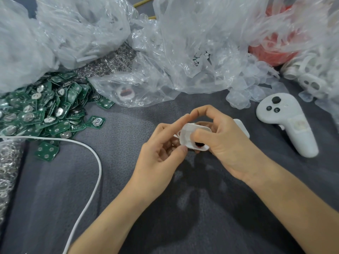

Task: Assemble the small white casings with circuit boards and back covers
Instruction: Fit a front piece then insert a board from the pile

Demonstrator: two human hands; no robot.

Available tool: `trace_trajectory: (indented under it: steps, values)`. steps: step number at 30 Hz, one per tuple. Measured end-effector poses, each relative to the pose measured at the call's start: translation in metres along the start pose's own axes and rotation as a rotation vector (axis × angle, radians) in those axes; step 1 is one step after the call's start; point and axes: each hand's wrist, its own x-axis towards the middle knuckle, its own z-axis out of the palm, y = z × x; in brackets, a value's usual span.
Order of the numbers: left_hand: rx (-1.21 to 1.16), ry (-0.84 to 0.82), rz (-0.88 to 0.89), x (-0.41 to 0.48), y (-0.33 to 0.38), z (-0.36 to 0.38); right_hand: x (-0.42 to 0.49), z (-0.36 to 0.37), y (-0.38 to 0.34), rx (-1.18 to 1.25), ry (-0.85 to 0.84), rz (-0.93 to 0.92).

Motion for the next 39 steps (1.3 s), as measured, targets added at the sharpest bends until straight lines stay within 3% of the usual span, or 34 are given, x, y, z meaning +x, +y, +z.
trace_trajectory:
  steps: [4, 14, 22, 28, 39]
  values:
    - [0.038, 0.012, 0.026, 0.0001, 0.0017, 0.0003, -0.0018, 0.0007, -0.0018, -0.047, -0.05, 0.01]
    - [-0.022, 0.29, 0.03, 0.001, -0.0004, 0.0008, -0.0041, 0.0039, -0.0015, -0.021, -0.166, 0.025]
    - [0.02, 0.175, -0.057, -0.0016, -0.002, 0.0041, -0.0011, 0.0021, -0.0022, 0.007, 0.064, -0.096]
    - [0.058, 0.199, -0.037, 0.0001, 0.0004, 0.0037, 0.0007, 0.0004, 0.0001, -0.18, 0.07, -0.136]
    - [0.107, 0.164, -0.026, -0.0004, 0.0016, 0.0019, -0.0003, -0.0015, -0.0008, -0.285, 0.021, -0.088]
